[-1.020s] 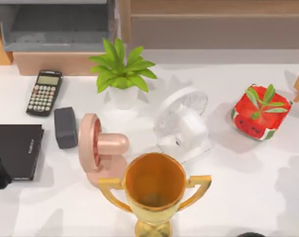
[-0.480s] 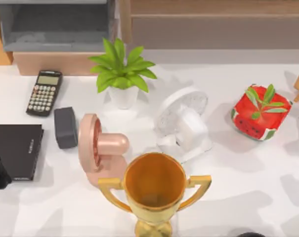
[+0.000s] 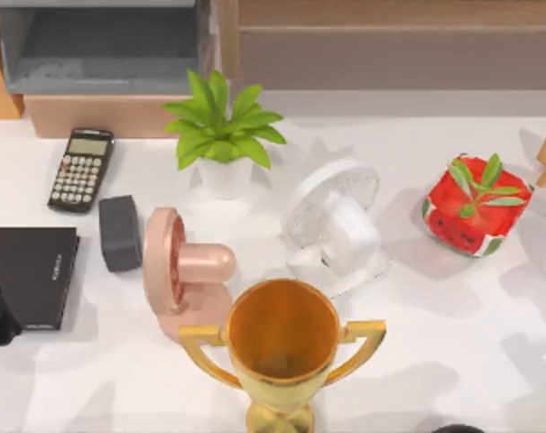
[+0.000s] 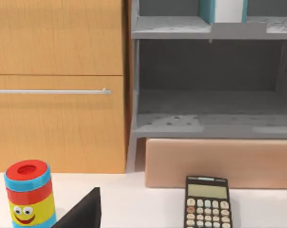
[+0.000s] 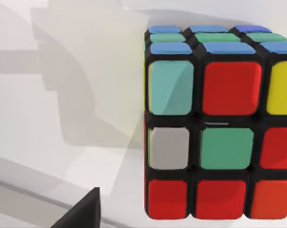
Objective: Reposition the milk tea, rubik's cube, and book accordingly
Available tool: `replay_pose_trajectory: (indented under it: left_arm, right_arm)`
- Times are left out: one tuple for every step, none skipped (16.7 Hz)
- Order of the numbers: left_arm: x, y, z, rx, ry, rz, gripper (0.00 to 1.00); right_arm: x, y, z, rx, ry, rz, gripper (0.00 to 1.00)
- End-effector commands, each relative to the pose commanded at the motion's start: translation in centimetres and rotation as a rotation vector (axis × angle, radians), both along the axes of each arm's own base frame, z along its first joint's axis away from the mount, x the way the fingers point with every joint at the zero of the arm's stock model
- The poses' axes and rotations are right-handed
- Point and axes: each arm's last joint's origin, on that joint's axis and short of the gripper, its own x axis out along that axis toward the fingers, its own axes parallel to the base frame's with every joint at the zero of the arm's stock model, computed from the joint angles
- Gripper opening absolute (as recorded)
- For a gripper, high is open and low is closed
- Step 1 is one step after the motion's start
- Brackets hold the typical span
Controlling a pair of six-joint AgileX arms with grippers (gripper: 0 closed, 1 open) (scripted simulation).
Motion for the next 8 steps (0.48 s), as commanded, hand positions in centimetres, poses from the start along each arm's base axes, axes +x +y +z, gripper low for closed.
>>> replay_pose_trajectory:
  left_arm:
    - [0.0,0.0,0.0,0.000,0.000,0.000,1.00]
    - [0.0,0.0,0.0,0.000,0.000,0.000,1.00]
    - [0.0,0.0,0.0,0.000,0.000,0.000,1.00]
    - [0.0,0.0,0.0,0.000,0.000,0.000,1.00]
    - [0.0,0.0,0.0,0.000,0.000,0.000,1.00]
    - [0.0,0.0,0.0,0.000,0.000,0.000,1.00]
    - [0.0,0.0,0.0,0.000,0.000,0.000,1.00]
    - [0.0,0.0,0.0,0.000,0.000,0.000,1.00]
  right_arm:
    - [0.0,-0.1,-0.2,0.001,0.006,-0.005,1.00]
    - [0.0,-0.1,-0.2,0.001,0.005,-0.004,1.00]
    - [0.1,0.0,-0.4,0.001,0.002,-0.003,1.00]
    - [0.1,0.0,-0.9,0.001,0.001,-0.001,1.00]
    - [0.2,0.0,-1.4,0.000,0.000,0.000,1.00]
    - [0.2,0.0,-2.1,0.000,0.000,0.000,1.00]
    - [0.2,0.0,-2.9,0.000,0.000,0.000,1.00]
    - [0.2,0.0,-3.6,0.000,0.000,0.000,1.00]
